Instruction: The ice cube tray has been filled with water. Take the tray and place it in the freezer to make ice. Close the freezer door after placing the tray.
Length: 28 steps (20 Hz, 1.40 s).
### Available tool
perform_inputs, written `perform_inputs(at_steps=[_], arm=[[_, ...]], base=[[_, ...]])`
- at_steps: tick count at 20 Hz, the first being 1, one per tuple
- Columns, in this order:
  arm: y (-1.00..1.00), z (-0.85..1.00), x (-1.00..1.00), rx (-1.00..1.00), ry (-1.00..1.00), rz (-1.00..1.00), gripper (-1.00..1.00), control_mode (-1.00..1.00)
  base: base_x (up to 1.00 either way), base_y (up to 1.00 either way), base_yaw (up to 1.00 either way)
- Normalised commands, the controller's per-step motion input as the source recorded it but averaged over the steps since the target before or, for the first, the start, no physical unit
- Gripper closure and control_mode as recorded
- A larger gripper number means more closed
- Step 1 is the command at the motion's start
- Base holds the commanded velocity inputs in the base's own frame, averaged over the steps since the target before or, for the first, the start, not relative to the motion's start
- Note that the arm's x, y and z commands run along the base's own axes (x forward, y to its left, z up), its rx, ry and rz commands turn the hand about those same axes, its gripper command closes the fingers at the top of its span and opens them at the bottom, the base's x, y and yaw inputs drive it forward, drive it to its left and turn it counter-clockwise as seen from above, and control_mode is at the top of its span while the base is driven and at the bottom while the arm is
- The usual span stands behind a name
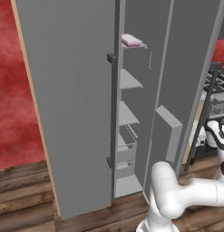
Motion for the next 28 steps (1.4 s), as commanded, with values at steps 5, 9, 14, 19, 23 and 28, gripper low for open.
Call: perform_inputs(at_steps=[5,9,14,19,23,28], arm=[[0.84,-0.41,0.00,0.00,-0.03,0.17,-1.00,-1.00],[0.81,-0.37,0.00,0.00,-0.02,0.17,-1.00,-1.00],[0.73,-0.37,0.00,0.00,-0.04,0.16,-1.00,-1.00],[0.72,-0.36,0.00,0.00,-0.05,0.15,-1.00,-1.00],[0.65,-0.30,0.09,0.00,-0.07,0.09,-1.00,-1.00],[0.55,-0.18,0.25,0.00,-0.12,0.00,-1.00,-1.00]], base=[[0.00,0.00,0.00],[0.00,0.00,0.00],[0.00,0.00,0.00],[0.00,0.00,0.00],[0.00,0.00,0.00],[0.00,0.00,0.00]])
